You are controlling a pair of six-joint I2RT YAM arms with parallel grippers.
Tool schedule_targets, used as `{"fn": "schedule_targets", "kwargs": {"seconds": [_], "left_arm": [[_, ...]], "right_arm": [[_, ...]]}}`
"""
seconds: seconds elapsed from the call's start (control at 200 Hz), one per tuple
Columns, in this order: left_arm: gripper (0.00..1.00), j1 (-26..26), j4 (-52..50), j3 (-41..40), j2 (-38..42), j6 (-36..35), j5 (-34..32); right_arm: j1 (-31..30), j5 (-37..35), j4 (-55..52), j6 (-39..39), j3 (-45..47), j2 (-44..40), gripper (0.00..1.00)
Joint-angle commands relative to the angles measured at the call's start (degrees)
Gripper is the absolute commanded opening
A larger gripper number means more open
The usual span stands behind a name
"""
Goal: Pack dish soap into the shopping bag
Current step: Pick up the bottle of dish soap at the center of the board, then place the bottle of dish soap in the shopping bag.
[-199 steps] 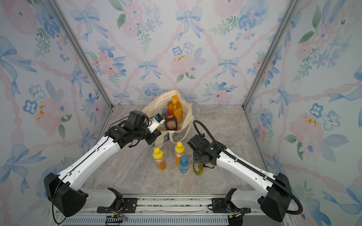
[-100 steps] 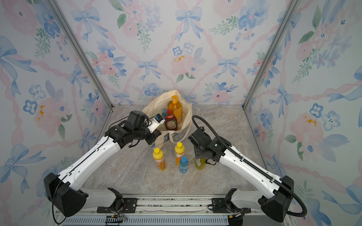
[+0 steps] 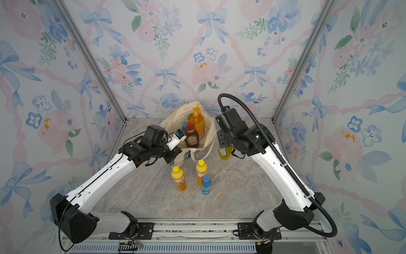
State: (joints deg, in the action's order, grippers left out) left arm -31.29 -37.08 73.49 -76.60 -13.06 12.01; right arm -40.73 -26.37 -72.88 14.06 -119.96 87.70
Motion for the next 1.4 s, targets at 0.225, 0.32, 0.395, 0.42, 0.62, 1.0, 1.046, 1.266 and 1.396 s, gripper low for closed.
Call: {"fn": "schedule_targets", "kwargs": {"seconds": [0.225, 0.32, 0.395, 0.42, 0.62, 1.0, 1.046, 1.266, 1.396], "left_arm": [[0.0, -0.34, 0.19, -1.03, -1.7, -1.82, 0.23], [0.0, -0.3, 0.17, -1.07, -1.71, -1.9, 0.21], [0.0, -0.34, 0.17, -1.06, -1.71, -2.01, 0.07], [0.0, -0.3, 0.17, -0.99, -1.71, -2.09, 0.06], [0.0, -0.35, 0.17, -0.46, -1.97, -2.35, -0.06], [0.0, -0.21, 0.17, -0.81, -1.54, -2.13, 0.91], [0.0, -0.26, 0.17, -0.87, -1.48, -1.96, 0.82], [0.0, -0.19, 0.17, -0.81, -0.84, -1.58, 0.14], [0.0, -0.01, 0.17, -0.55, -0.34, -1.53, -0.23]], "right_arm": [[0.92, 9.46, 3.51, -14.19, -33.42, 20.09, 0.0], [1.16, 13.51, 7.01, -15.18, -35.75, 24.26, 0.0], [1.42, 17.56, 11.52, -14.98, -34.52, 25.84, 0.0], [1.45, 18.92, 12.92, -14.8, -34.39, 26.35, 0.0], [1.4, 26.59, 21.14, -13.79, -34.42, 30.97, 0.0], [0.75, 30.32, 32.78, -17.04, -33.63, 40.78, 0.0], [0.73, 29.81, 34.4, -17.04, -33.24, 41.82, 0.0], [0.4, 25.82, 41.83, -17.05, -32.03, 46.51, 0.0], [0.53, 25.32, 43.85, -17.1, -31.74, 48.82, 0.0]]}}
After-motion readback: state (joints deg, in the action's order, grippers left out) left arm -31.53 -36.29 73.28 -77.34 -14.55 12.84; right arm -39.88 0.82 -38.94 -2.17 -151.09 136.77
